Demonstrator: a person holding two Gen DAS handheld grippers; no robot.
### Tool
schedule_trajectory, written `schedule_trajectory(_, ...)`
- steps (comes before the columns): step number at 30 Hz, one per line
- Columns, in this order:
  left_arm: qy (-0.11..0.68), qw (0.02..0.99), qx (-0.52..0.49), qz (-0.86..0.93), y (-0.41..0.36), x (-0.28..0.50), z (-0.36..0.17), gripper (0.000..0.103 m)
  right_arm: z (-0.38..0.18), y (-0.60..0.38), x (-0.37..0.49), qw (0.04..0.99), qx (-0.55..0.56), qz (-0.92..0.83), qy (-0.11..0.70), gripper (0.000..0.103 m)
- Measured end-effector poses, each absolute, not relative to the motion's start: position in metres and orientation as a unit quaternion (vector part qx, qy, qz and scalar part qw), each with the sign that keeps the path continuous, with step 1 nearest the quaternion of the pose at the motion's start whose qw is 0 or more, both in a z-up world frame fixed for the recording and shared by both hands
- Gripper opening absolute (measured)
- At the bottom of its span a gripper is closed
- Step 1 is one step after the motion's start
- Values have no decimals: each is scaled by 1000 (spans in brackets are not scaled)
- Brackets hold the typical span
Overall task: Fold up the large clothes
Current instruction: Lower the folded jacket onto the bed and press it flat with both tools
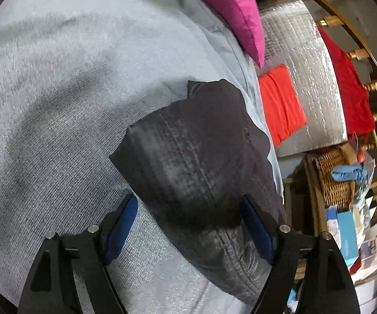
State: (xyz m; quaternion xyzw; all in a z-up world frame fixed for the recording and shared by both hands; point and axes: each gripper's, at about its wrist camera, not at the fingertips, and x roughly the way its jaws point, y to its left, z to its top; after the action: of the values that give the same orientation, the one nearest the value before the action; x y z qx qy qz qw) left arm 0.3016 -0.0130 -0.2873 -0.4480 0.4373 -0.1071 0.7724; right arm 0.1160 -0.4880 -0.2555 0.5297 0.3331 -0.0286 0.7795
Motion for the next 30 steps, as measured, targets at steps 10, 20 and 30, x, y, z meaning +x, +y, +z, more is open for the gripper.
schedule_trajectory(10, 437, 799, -404, -85, -26, 329, -279, 81, -246, -517, 105, 782, 531, -60, 319, 67)
schedule_trajectory(20, 431, 845, -304, -87, -39, 314, -267, 58, -255, -510, 163, 807, 468, -127, 338, 67)
schedule_trajectory(30, 452, 856, -239, -78, -46, 302, -257, 73, -252, -516, 166, 825, 417, -150, 350, 72)
